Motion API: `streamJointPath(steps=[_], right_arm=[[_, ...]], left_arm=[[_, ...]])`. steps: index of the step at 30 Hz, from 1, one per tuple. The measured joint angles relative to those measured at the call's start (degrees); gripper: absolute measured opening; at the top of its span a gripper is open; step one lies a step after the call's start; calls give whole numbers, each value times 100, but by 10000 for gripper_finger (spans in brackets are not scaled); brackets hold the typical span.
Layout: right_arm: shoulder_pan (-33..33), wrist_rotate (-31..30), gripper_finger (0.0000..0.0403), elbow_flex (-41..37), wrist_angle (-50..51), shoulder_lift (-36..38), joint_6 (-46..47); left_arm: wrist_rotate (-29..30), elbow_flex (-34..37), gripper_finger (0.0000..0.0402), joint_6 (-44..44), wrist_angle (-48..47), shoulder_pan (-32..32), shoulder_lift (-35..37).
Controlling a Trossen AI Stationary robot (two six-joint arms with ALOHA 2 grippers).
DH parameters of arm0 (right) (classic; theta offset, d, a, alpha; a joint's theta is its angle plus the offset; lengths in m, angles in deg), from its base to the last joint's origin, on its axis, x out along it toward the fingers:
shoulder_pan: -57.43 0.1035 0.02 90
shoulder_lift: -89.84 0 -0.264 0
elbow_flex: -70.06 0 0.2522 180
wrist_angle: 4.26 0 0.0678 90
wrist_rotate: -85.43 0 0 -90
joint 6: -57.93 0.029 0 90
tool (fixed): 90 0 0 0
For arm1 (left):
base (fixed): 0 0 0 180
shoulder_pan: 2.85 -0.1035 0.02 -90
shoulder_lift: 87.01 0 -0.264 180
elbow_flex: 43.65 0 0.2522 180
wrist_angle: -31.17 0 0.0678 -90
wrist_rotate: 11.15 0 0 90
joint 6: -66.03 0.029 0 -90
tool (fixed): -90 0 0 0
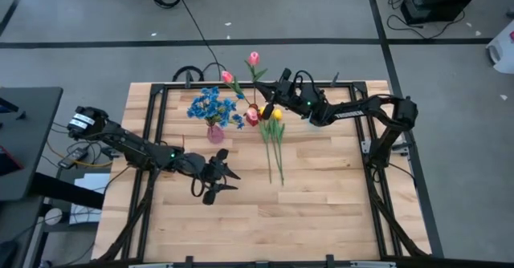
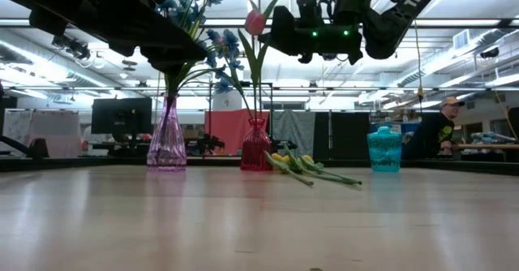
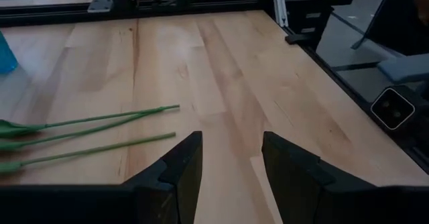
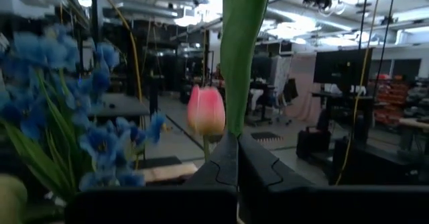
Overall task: Sort flowers into vase by color
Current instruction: Put the pink tulip into the red vase, then put the yellow tulip into the red vase
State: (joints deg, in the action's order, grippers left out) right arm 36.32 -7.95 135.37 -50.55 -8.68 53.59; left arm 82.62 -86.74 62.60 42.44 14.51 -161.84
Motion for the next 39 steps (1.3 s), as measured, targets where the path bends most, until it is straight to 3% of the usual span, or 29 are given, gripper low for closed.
streamJointPath(steps=[9,19,23,30,35,39], right_arm=[[0,-22,7,-4,-640,-751,-16],[0,-270,18,-26,-464,-1289,4],[0,-539,43,-24,-38,-1276,6],[7,-443,113,-33,701,-921,-125],[8,-591,154,-35,1748,-333,28],[41,-599,163,-26,3119,241,679]], left_arm=[[9,0,163,-24,25,0,0],[11,0,163,-122,-73,2,2],[11,0,163,-123,-76,2,1],[11,0,163,-131,-76,2,2],[11,0,163,-133,-76,2,0],[11,0,163,-133,-76,4,1]])
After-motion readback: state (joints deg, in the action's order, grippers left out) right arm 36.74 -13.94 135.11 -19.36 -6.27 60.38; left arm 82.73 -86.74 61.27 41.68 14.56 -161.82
